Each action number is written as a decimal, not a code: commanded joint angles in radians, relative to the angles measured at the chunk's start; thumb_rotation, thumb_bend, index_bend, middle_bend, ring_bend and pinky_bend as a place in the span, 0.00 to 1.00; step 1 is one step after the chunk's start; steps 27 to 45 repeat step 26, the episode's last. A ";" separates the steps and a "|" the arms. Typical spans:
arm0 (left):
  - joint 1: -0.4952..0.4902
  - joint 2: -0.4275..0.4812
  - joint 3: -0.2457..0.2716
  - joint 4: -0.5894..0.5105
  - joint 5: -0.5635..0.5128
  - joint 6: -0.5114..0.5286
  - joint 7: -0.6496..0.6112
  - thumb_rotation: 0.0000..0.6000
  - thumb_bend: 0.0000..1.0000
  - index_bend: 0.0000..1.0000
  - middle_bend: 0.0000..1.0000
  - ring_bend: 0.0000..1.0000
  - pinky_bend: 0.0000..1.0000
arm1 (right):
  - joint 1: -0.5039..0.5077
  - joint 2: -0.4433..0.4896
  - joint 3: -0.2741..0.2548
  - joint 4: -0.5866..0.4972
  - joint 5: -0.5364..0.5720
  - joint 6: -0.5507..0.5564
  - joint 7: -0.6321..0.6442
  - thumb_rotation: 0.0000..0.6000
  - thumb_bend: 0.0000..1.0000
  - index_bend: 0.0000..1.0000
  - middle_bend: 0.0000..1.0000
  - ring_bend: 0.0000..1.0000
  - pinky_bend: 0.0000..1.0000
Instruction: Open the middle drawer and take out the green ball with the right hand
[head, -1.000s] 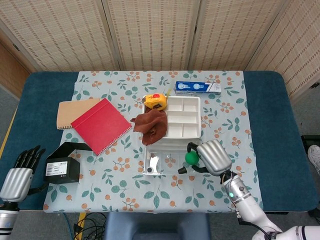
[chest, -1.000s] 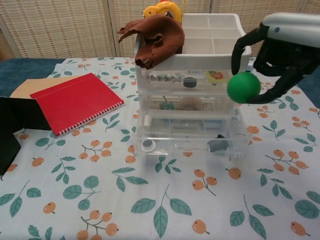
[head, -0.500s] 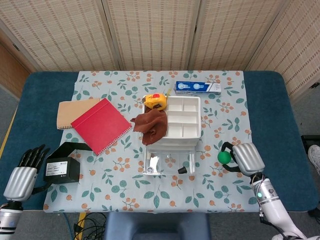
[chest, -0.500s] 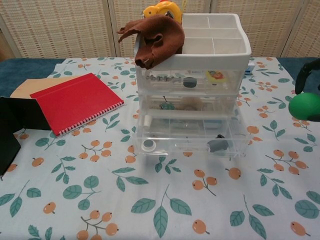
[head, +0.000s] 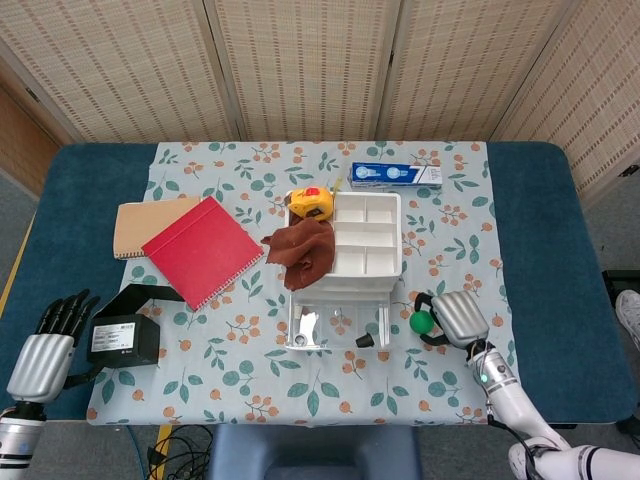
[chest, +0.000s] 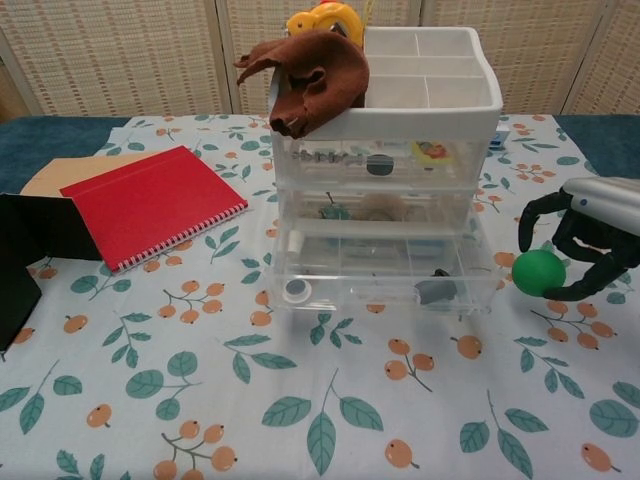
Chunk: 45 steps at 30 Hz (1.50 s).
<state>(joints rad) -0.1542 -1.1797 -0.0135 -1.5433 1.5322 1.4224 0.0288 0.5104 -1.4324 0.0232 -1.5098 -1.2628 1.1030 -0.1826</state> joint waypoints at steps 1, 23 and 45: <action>0.000 0.000 0.000 0.001 0.000 0.001 -0.001 1.00 0.14 0.03 0.00 0.01 0.06 | 0.000 -0.003 0.004 0.000 -0.002 -0.007 0.000 1.00 0.38 0.32 0.87 1.00 1.00; 0.002 0.005 -0.003 -0.014 -0.002 0.009 0.013 1.00 0.14 0.03 0.00 0.01 0.06 | -0.221 0.305 -0.007 -0.244 -0.148 0.320 0.043 1.00 0.39 0.14 0.47 0.47 0.66; 0.000 0.004 -0.005 -0.026 -0.001 0.010 0.024 1.00 0.14 0.03 0.00 0.01 0.06 | -0.263 0.337 -0.030 -0.244 -0.164 0.355 0.038 1.00 0.39 0.14 0.33 0.29 0.45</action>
